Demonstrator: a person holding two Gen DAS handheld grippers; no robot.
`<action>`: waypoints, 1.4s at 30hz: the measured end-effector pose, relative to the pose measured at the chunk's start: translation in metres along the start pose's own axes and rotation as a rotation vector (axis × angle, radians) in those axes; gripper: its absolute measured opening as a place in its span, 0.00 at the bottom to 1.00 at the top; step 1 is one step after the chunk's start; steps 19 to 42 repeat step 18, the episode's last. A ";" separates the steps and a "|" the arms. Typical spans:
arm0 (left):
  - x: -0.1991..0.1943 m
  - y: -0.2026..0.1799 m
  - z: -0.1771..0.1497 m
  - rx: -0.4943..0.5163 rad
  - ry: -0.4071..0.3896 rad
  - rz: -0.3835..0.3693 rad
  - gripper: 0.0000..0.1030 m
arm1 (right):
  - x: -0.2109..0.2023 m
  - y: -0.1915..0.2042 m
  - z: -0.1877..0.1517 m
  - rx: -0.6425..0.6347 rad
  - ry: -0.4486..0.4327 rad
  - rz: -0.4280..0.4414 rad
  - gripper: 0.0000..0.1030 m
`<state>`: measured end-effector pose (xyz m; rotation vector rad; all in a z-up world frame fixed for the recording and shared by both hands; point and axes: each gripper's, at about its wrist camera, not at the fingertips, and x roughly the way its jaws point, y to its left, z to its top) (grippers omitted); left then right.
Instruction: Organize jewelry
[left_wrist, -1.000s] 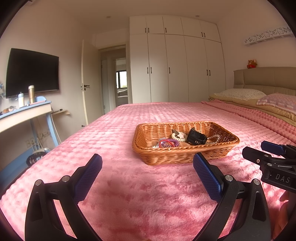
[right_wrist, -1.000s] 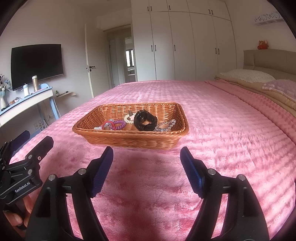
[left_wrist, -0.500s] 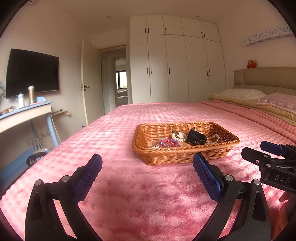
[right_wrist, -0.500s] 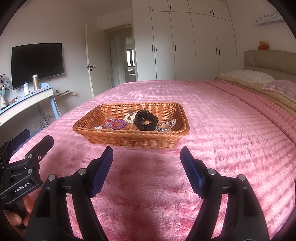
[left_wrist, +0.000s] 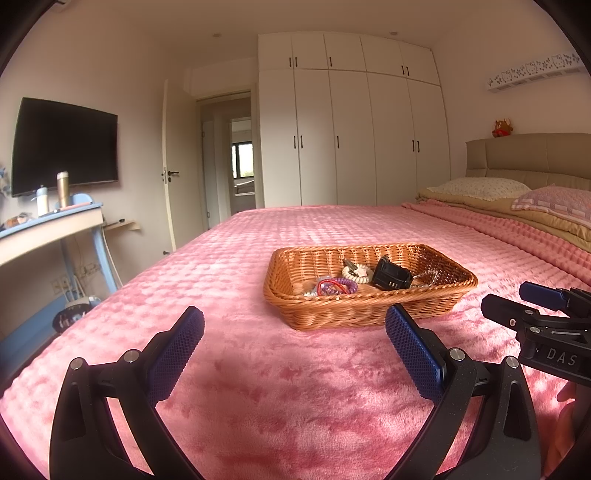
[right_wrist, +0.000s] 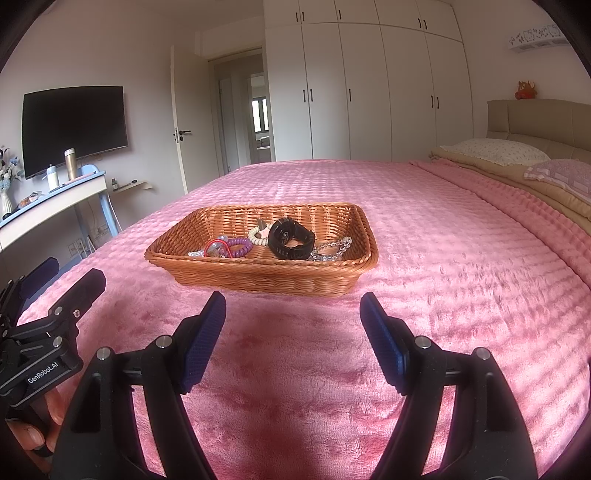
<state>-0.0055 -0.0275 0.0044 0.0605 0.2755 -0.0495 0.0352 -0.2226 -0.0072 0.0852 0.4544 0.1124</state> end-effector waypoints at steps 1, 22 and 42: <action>0.000 0.000 0.000 -0.001 0.000 0.000 0.93 | 0.000 0.000 0.000 0.000 0.000 0.000 0.69; 0.003 0.005 -0.001 -0.017 0.021 -0.015 0.93 | 0.000 0.000 0.000 -0.001 0.000 0.000 0.70; 0.003 0.005 -0.001 -0.017 0.021 -0.015 0.93 | 0.000 0.000 0.000 -0.001 0.000 0.000 0.70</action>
